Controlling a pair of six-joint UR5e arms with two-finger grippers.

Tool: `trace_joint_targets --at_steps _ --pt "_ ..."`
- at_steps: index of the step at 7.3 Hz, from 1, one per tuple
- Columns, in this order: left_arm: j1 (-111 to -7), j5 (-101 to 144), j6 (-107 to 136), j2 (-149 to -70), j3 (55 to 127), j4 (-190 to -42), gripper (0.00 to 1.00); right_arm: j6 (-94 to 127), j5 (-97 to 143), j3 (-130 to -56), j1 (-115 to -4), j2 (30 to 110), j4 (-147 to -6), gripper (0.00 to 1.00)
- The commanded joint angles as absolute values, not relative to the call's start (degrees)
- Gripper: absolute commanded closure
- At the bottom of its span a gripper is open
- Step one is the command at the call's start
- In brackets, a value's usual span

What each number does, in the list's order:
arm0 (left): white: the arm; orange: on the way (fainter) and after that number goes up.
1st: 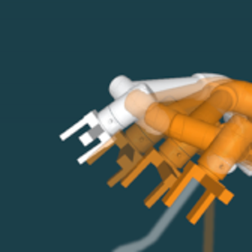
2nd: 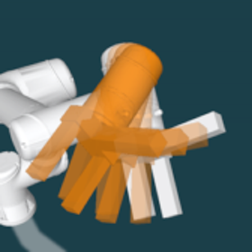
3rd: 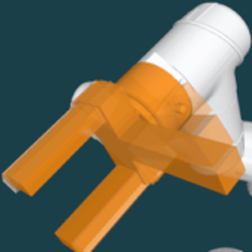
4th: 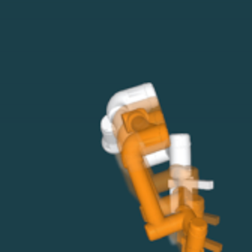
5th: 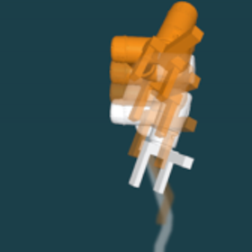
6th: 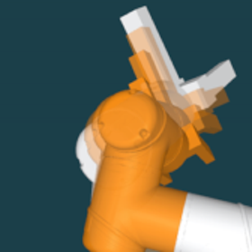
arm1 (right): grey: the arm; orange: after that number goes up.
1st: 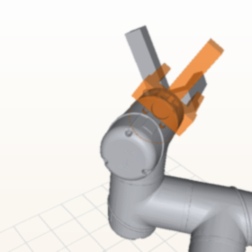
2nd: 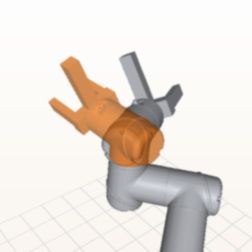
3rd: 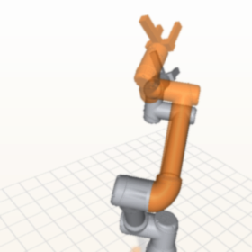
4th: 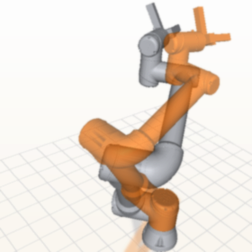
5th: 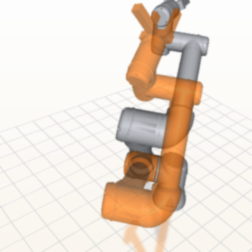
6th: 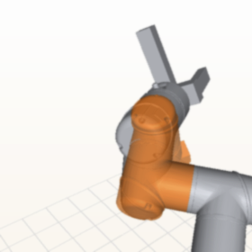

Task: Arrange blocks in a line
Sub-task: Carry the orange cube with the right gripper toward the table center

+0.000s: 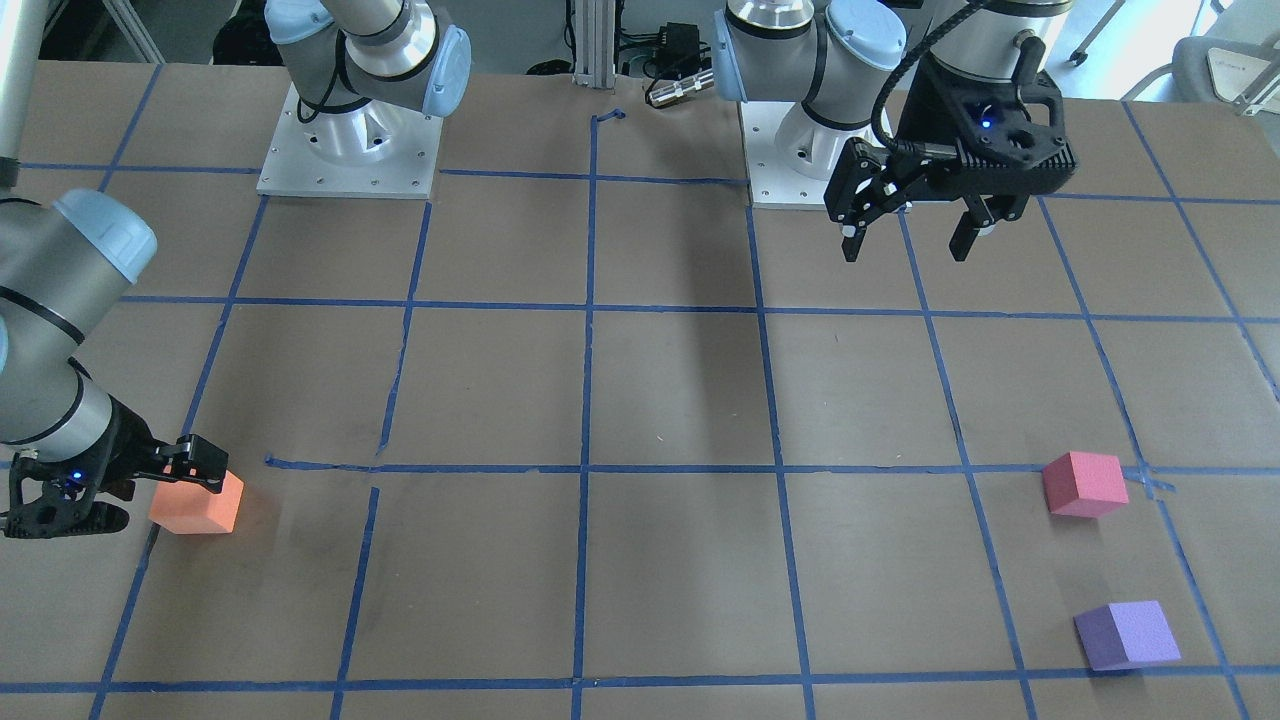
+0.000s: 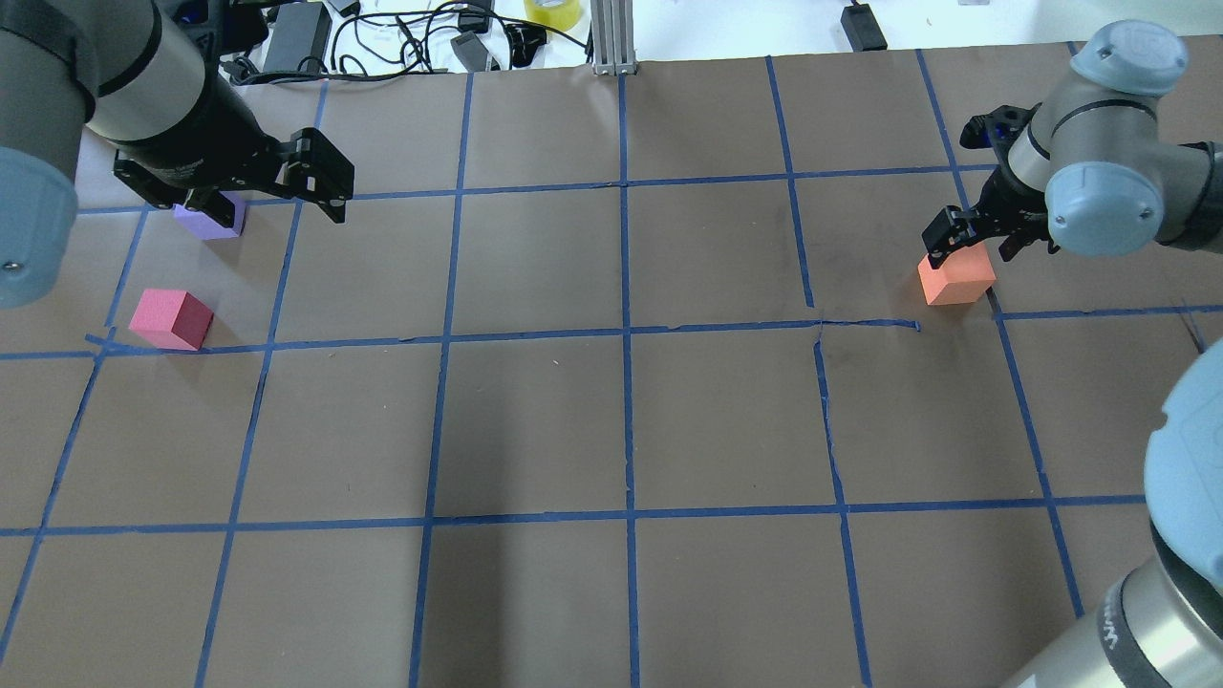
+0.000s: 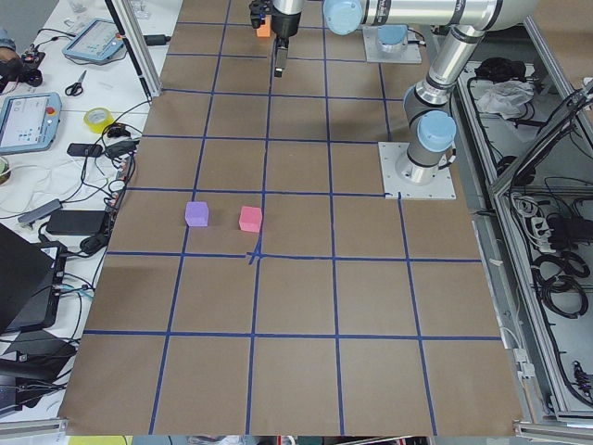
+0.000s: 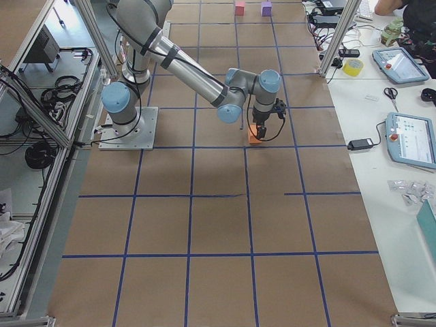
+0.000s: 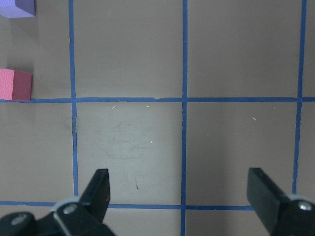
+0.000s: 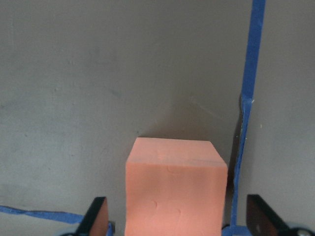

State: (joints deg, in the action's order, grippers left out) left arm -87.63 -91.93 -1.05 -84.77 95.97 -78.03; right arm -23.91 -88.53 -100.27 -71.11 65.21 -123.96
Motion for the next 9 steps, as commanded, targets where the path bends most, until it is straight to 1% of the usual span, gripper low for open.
trace_joint_targets --at_steps 1,2,3,4,5,6,7,9 --pt "-87.71 -91.93 -1.14 -84.29 98.94 -76.03 0.00 -23.91 -88.42 -100.28 -71.10 63.29 -124.54 0.00" --pt "-87.71 -91.85 -1.14 -83.85 100.44 -75.59 0.00 -23.82 -88.42 -100.28 -71.10 62.76 -124.54 0.00" --pt "-87.71 -91.76 -0.97 -83.85 100.46 -75.50 0.00 -23.82 -88.50 -100.28 -71.10 62.06 -124.63 0.00" --pt "-87.54 -91.76 -0.97 -83.93 100.37 -75.50 0.00 -23.64 -88.33 -100.02 -71.10 61.96 -124.63 0.26" --pt "-87.63 -91.76 -0.88 -84.11 100.72 -75.41 0.00 -20.60 -88.50 -99.06 -71.10 61.96 -124.19 0.96" --pt "-87.63 -91.84 -1.14 -83.50 100.64 -75.41 0.00 -20.13 -88.51 -98.27 -71.10 62.48 -123.67 1.00" --pt "-87.63 -91.93 -1.23 -83.15 100.63 -75.41 0.00 -20.04 -88.51 -98.00 -71.19 62.75 -122.97 1.00" --pt "-87.63 -91.76 -1.06 -83.06 99.93 -75.32 0.00 -14.89 -88.33 -97.91 -73.28 65.73 -120.08 1.00"
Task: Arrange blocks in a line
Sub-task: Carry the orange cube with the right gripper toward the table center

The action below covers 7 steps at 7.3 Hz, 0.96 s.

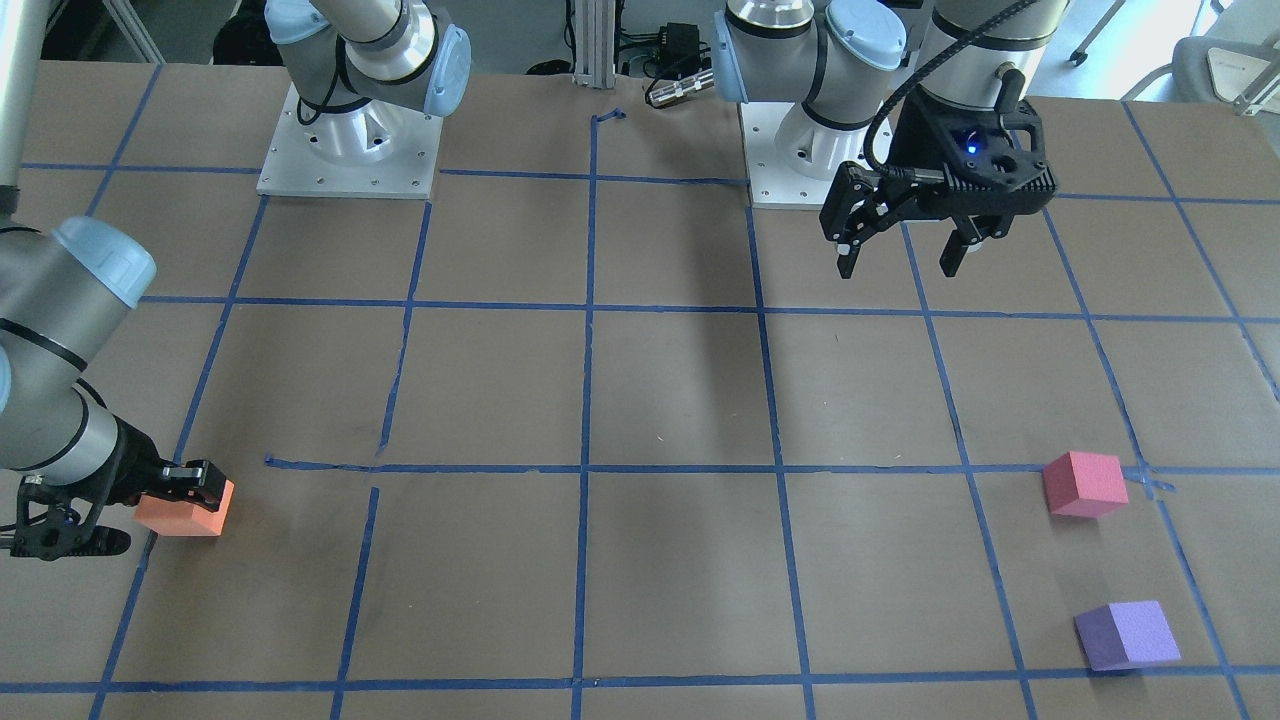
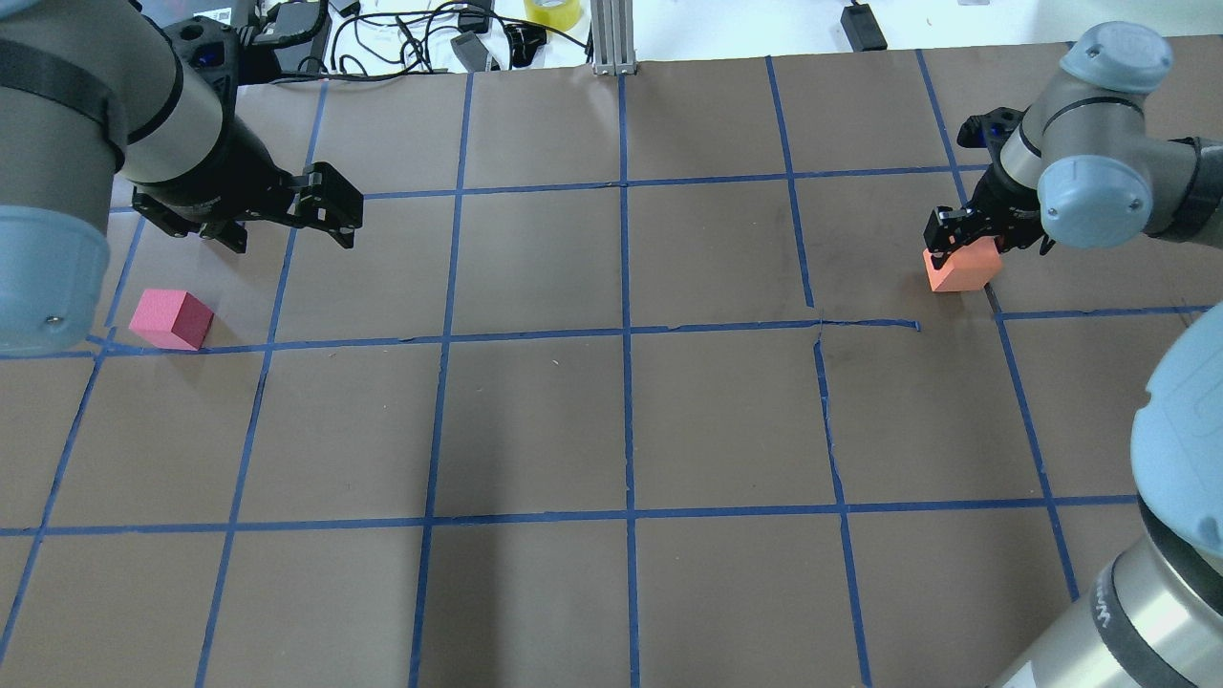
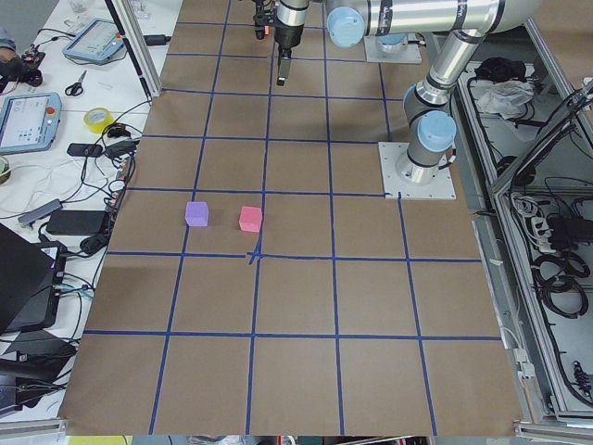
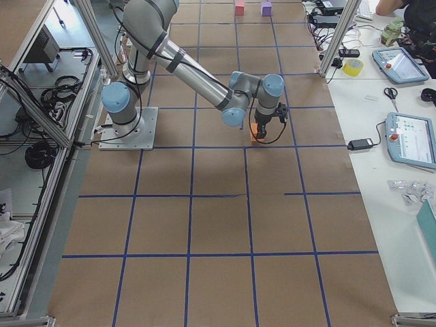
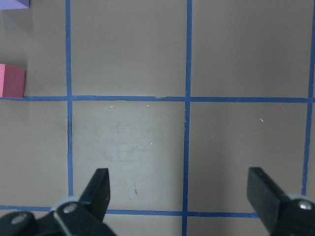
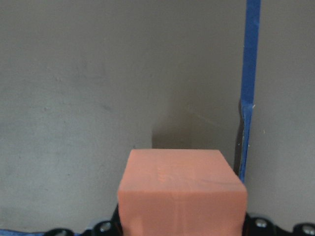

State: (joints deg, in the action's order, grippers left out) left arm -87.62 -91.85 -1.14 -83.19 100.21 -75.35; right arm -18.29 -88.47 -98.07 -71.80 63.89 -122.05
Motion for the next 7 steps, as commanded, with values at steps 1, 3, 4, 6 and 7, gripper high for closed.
trace_joint_targets --at_steps 1,3,4,6,7 --pt "-87.80 -91.76 -0.88 -82.80 100.02 -75.32 0.00 -10.07 -88.50 -97.13 -76.69 66.87 -119.10 1.00" --pt "-87.54 -91.23 -0.53 -83.49 99.85 -73.41 0.00 2.74 -88.77 -92.66 -86.35 66.80 -115.94 1.00" --pt "-87.54 -91.14 -0.53 -83.67 100.54 -70.52 0.00 7.51 -89.03 -91.16 -90.49 66.71 -115.49 1.00" --pt "-87.45 -91.23 -0.44 -84.37 100.81 -70.22 0.00 19.27 -88.33 -87.91 -98.13 64.70 -115.75 1.00" --pt "-87.63 -91.14 -0.61 -84.29 100.81 -70.22 0.00 23.16 -88.33 -84.93 -101.91 62.16 -115.75 1.00"
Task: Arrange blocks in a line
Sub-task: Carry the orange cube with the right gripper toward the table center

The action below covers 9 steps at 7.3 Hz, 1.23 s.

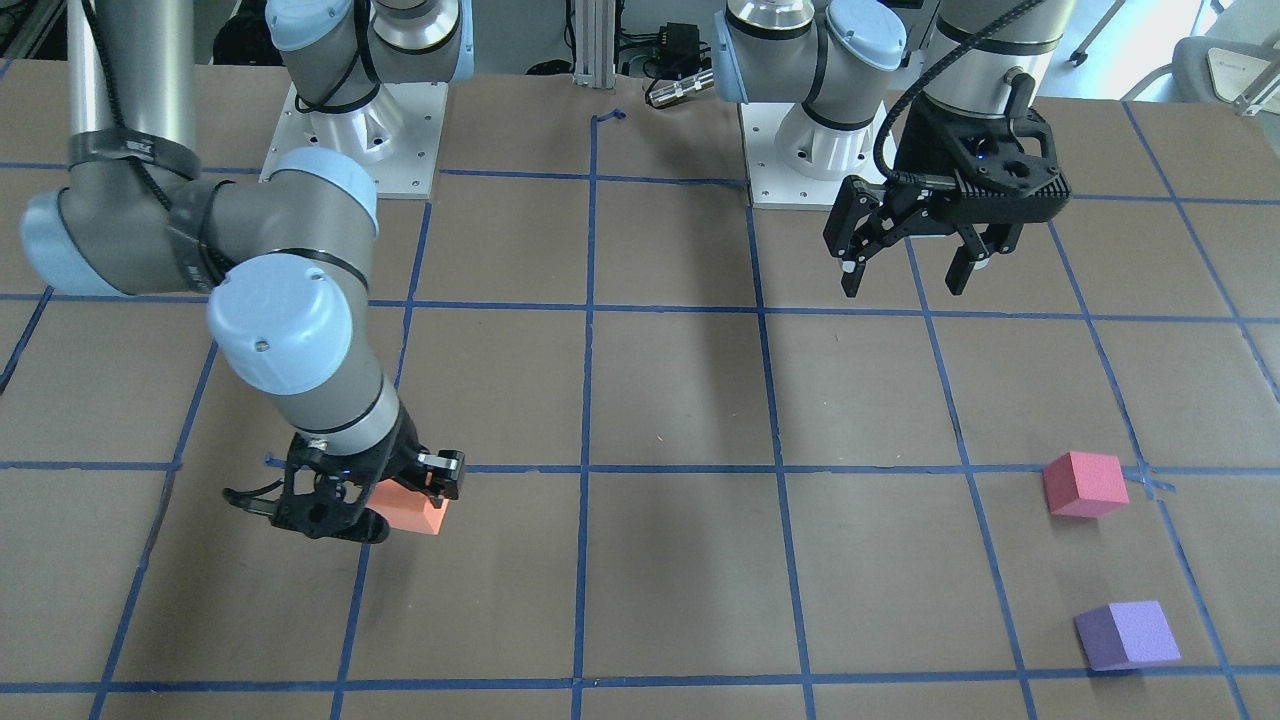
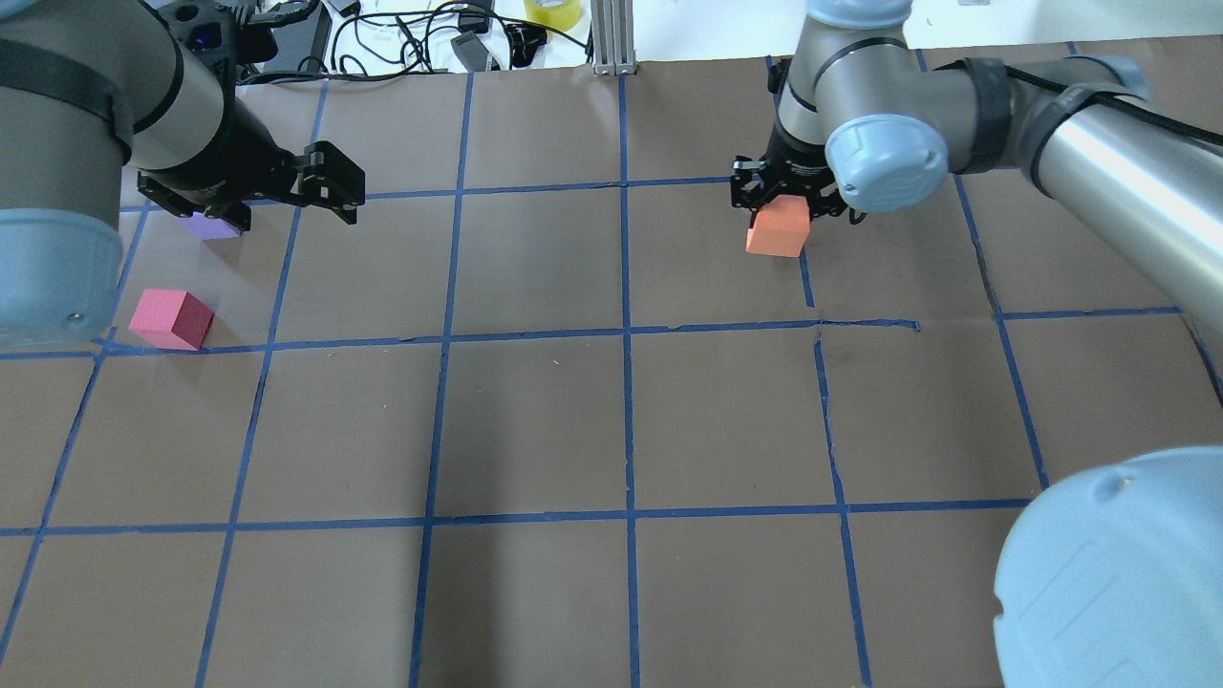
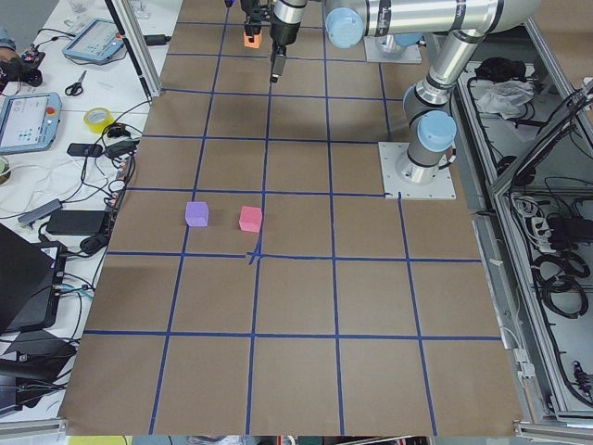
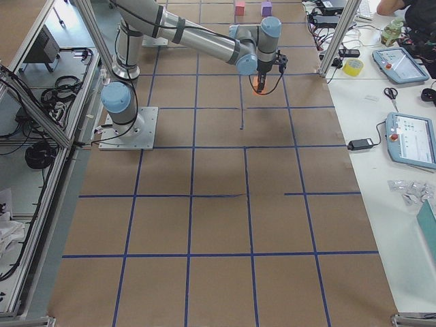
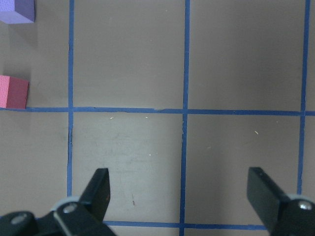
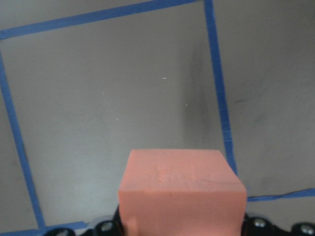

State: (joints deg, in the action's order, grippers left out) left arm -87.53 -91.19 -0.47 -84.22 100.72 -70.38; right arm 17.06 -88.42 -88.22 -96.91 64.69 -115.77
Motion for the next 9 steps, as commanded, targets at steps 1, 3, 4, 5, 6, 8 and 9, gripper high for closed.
trace_joint_targets --at_steps 1,3,4,5,6,8,9 --pt "-87.63 -91.14 -0.62 -84.37 100.81 -70.22 0.00 23.99 -88.42 -81.68 -104.82 59.27 -116.01 1.00" --pt "-87.80 -91.40 -0.61 -83.77 101.94 -70.84 0.00 22.51 -87.11 -76.31 -108.09 54.78 -117.15 1.00" --pt "-87.89 -91.23 -0.88 -82.80 102.91 -70.67 0.00 21.80 -86.93 -74.72 -108.63 52.67 -117.25 1.00" --pt "-87.89 -91.23 -0.88 -83.14 103.09 -70.75 0.00 21.80 -86.84 -73.49 -108.72 51.43 -117.25 1.00" --pt "-87.89 -91.49 -0.88 -83.14 103.18 -70.93 0.00 21.19 -86.84 -73.04 -108.72 50.11 -117.33 1.00" --pt "-87.98 -91.23 -0.88 -82.79 102.92 -70.84 0.00 19.42 -86.66 -71.29 -108.81 47.56 -120.84 1.00" --pt "-87.89 -91.40 -0.97 -82.79 103.01 -70.84 0.00 19.34 -86.05 -70.76 -109.42 46.77 -120.94 1.00"
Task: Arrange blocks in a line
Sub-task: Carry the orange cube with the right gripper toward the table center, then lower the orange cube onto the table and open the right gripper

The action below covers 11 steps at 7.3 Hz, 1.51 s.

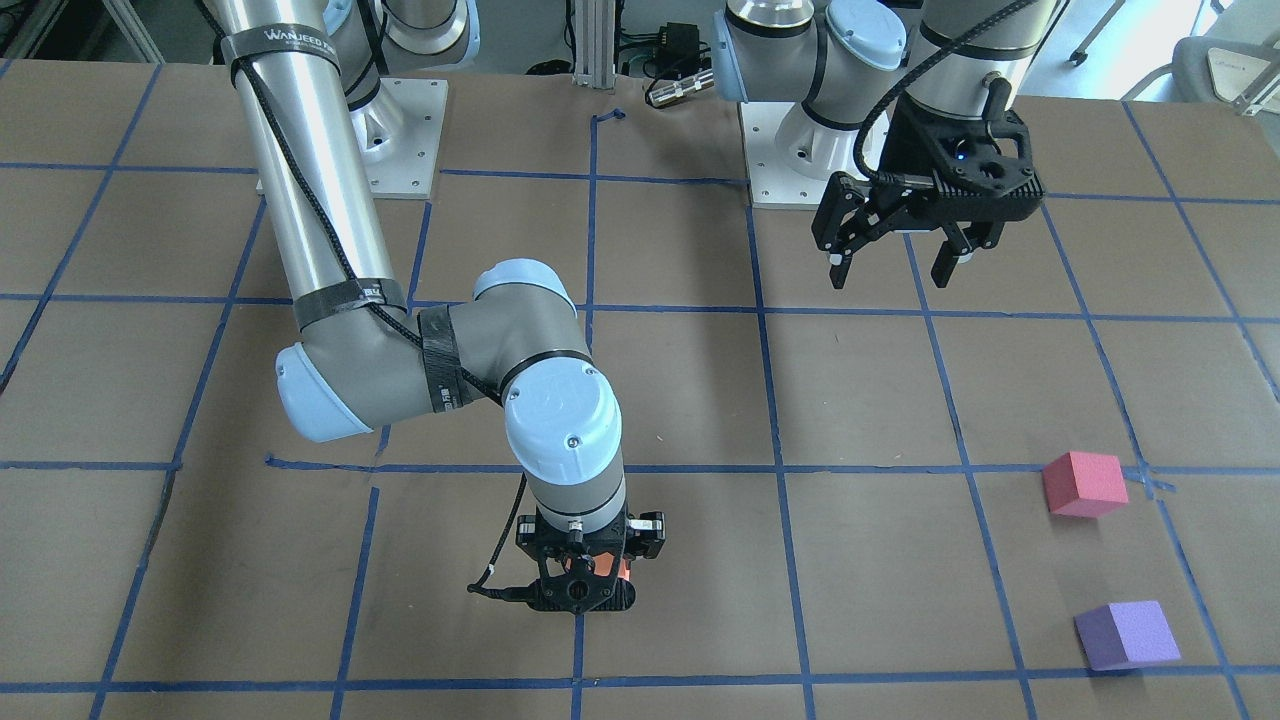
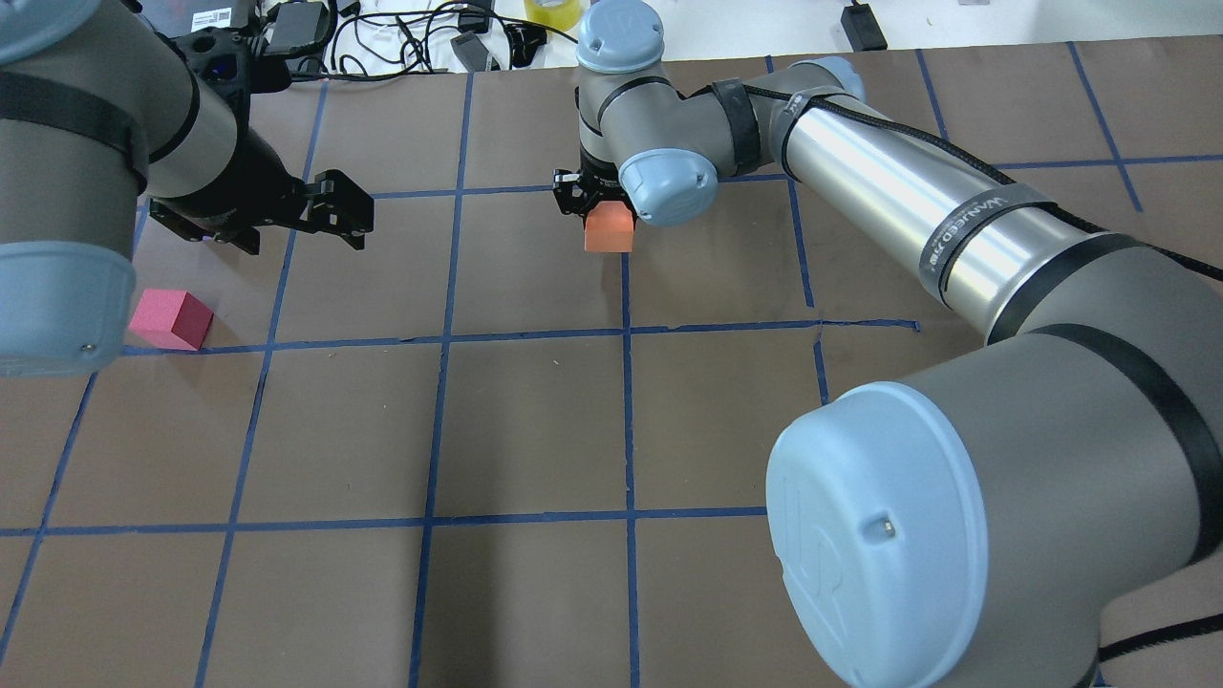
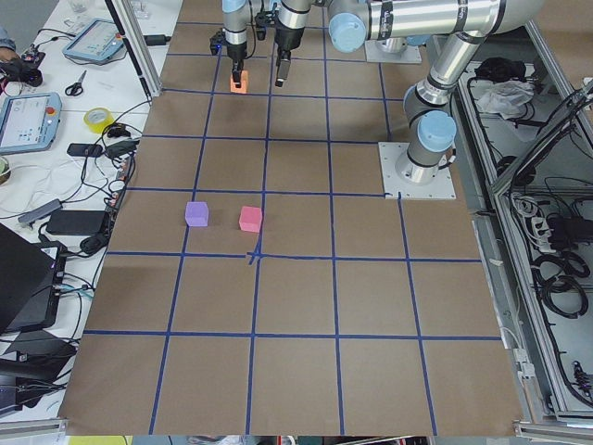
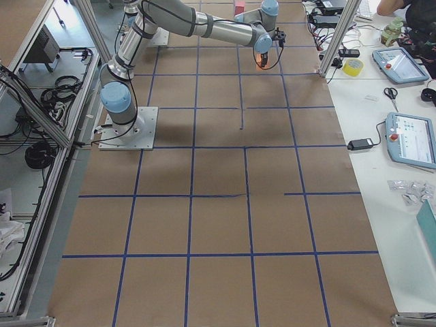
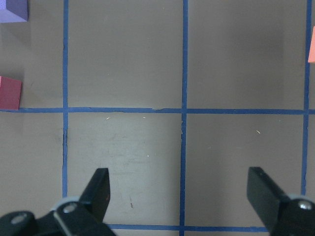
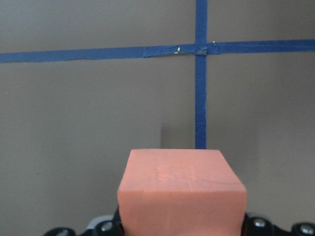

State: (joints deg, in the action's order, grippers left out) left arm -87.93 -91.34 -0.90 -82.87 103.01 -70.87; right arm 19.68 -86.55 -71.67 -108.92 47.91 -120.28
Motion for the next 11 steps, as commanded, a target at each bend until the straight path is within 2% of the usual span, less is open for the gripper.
trace_joint_targets --at_steps 1,4,5,6,7,8,9,11 --pt "-87.89 -91.84 -1.05 -82.62 103.01 -70.93 0.00 19.34 -85.96 -70.66 -110.03 46.06 -121.46 1.00" --pt "-87.89 -91.32 -1.05 -82.62 102.92 -70.75 0.00 19.34 -85.96 -70.49 -110.13 45.09 -121.64 0.98" --pt "-87.80 -91.75 -1.05 -82.70 103.18 -71.10 0.00 19.34 -85.96 -70.49 -110.13 44.83 -121.64 0.94" --pt "-87.89 -91.41 -1.05 -83.05 103.10 -70.84 0.00 19.34 -85.96 -70.49 -110.13 44.74 -121.64 0.86" --pt "-87.72 -91.41 -0.97 -83.49 103.18 -70.84 0.00 19.34 -85.96 -70.49 -110.13 44.39 -121.73 0.72" --pt "-87.45 -91.49 -0.97 -82.97 103.10 -70.84 0.00 20.47 -85.96 -70.49 -110.13 44.38 -121.73 0.14" --pt "-87.71 -91.76 -0.97 -82.36 103.10 -71.10 0.00 21.78 -85.87 -70.58 -110.13 44.38 -121.55 0.00" --pt "-87.72 -91.76 -0.70 -82.45 103.27 -71.02 0.00 22.41 -85.78 -70.58 -110.13 44.73 -121.38 0.00"
